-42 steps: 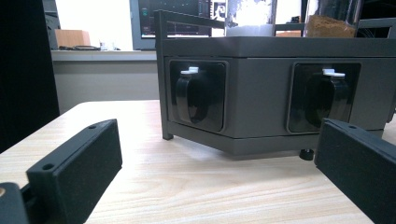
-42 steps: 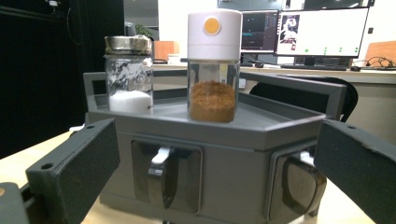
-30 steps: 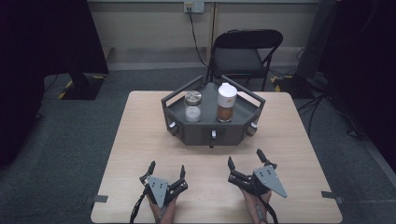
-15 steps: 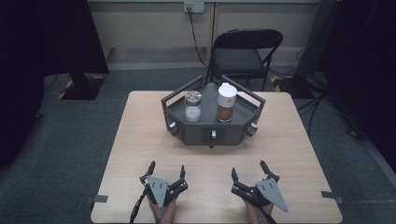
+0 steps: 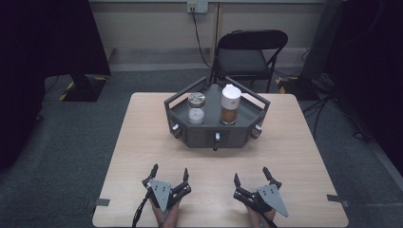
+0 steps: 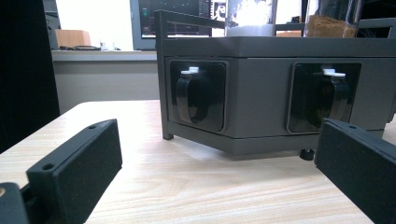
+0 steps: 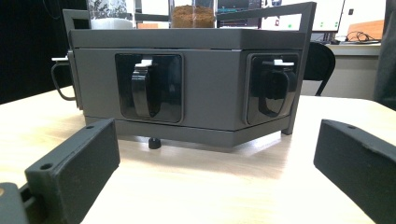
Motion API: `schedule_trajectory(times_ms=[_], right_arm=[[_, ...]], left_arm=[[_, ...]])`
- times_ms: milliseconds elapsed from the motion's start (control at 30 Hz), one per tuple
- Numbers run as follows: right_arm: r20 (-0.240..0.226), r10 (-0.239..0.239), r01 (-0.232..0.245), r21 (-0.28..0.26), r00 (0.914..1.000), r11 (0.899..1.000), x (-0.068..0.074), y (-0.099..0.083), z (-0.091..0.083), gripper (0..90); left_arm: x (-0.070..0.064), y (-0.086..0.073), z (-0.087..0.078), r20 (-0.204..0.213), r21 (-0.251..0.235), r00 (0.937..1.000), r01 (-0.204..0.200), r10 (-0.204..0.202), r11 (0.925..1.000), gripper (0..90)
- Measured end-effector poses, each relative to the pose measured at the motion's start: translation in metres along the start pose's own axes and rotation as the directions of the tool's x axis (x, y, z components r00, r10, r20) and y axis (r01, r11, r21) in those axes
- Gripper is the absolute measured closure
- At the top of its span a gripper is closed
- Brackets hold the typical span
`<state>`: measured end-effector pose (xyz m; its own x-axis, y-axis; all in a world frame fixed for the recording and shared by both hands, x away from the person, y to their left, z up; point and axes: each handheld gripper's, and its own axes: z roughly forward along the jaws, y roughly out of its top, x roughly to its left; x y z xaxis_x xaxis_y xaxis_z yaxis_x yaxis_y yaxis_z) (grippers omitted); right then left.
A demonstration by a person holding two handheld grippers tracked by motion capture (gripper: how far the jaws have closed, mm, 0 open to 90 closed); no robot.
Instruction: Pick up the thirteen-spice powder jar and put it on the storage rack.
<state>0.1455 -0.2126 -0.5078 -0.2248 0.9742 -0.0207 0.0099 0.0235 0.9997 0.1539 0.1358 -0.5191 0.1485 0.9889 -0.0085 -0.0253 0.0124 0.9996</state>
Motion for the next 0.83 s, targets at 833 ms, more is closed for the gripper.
schedule_trajectory(times_ms=[833], right_arm=[[0.000, 0.001, -0.001, -0.043, 1.0000, 0.999, 0.0003, -0.0079, -0.0042, 0.0]], left_arm=[[-0.0018, -0.0001, -0.0001, -0.010, 0.000, 1.0000, 0.001, -0.001, 1.0000, 0.2]])
